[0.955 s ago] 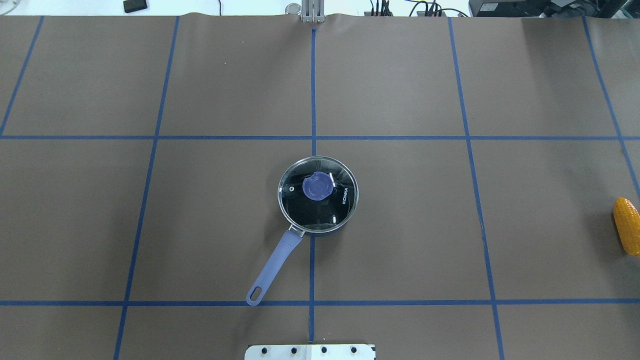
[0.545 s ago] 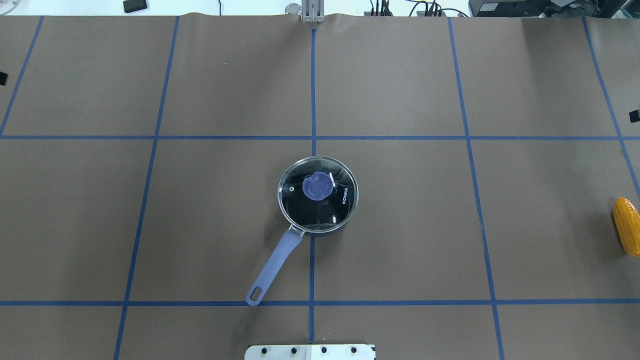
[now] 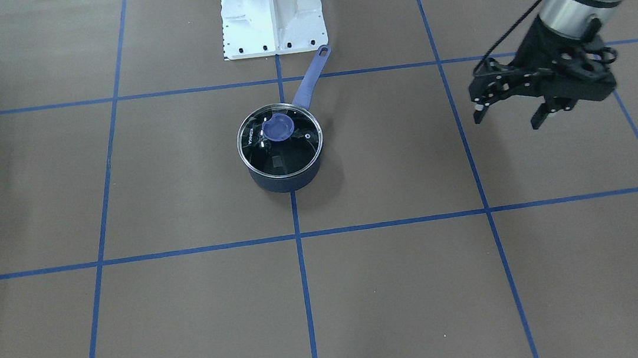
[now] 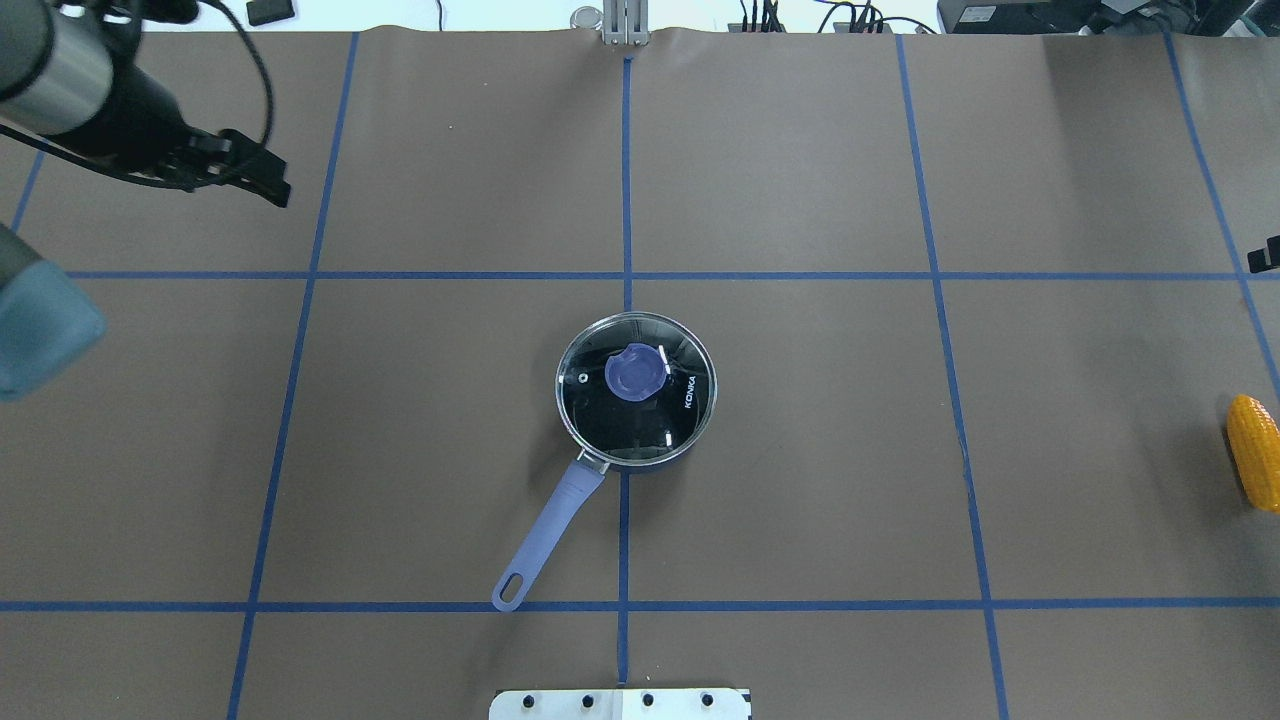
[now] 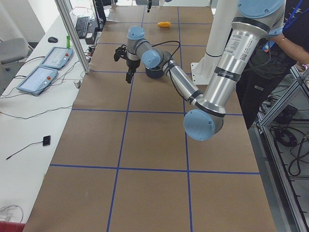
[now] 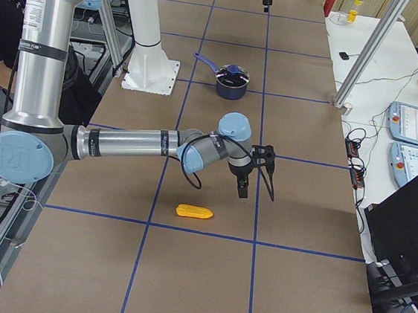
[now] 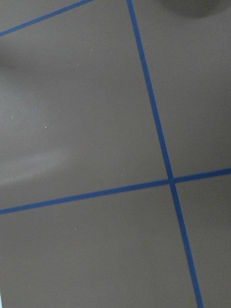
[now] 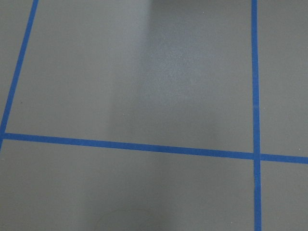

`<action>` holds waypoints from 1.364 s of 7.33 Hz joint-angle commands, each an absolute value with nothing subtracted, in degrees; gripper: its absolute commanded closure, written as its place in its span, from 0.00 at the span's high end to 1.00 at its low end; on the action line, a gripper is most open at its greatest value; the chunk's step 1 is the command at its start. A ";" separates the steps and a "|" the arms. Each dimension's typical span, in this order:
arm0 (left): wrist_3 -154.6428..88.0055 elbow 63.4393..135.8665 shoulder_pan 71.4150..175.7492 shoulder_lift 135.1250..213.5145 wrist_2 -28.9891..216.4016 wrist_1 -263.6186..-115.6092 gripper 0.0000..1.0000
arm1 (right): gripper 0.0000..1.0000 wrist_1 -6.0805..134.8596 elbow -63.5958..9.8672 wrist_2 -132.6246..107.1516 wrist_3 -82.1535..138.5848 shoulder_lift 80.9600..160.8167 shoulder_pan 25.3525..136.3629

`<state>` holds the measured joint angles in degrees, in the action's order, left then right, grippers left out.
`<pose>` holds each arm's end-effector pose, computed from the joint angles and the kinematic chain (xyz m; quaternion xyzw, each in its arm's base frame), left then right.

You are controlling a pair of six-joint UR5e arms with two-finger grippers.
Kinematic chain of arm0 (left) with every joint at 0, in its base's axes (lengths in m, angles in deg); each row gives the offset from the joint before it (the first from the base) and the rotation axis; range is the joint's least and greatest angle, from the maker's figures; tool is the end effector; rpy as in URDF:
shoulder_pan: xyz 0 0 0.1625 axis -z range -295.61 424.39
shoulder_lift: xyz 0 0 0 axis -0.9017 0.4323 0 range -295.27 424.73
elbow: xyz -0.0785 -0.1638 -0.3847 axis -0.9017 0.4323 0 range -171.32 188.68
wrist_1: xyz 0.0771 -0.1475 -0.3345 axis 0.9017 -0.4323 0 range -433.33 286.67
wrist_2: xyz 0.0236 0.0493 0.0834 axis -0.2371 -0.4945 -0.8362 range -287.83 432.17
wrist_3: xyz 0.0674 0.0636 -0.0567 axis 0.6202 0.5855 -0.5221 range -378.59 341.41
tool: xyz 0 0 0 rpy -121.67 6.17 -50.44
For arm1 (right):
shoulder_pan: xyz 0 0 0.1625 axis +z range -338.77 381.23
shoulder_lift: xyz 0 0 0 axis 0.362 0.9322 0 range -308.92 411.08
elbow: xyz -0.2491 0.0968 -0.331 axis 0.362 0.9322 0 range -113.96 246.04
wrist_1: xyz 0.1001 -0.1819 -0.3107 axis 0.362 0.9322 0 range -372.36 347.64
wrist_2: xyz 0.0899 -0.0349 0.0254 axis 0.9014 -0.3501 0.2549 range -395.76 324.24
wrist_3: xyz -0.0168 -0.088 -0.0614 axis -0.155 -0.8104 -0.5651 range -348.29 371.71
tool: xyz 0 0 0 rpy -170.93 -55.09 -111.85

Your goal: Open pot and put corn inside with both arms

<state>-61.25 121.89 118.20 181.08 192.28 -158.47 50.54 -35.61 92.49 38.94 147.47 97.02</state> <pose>0.2625 -0.4922 0.2747 0.1312 0.4187 0.0481 0.8973 -0.0416 -0.4332 0.5719 0.1350 -0.3875 0.0122 0.9119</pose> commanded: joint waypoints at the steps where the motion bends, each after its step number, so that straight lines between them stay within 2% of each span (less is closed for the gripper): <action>1: -74.25 120.23 105.66 194.04 184.18 -147.99 1.00 | 1.00 49.87 -35.38 92.47 38.96 147.94 96.99; 2: -78.49 117.69 102.30 197.49 183.19 -147.69 1.00 | 1.00 49.78 -35.30 92.39 38.96 147.94 96.99; 5: -92.02 103.82 93.34 208.05 177.13 -148.39 0.98 | 1.00 49.78 -35.12 92.21 38.96 147.94 96.99; 10: -95.41 96.59 90.67 209.31 176.50 -157.95 0.98 | 1.00 49.78 -35.12 92.12 38.96 147.94 96.90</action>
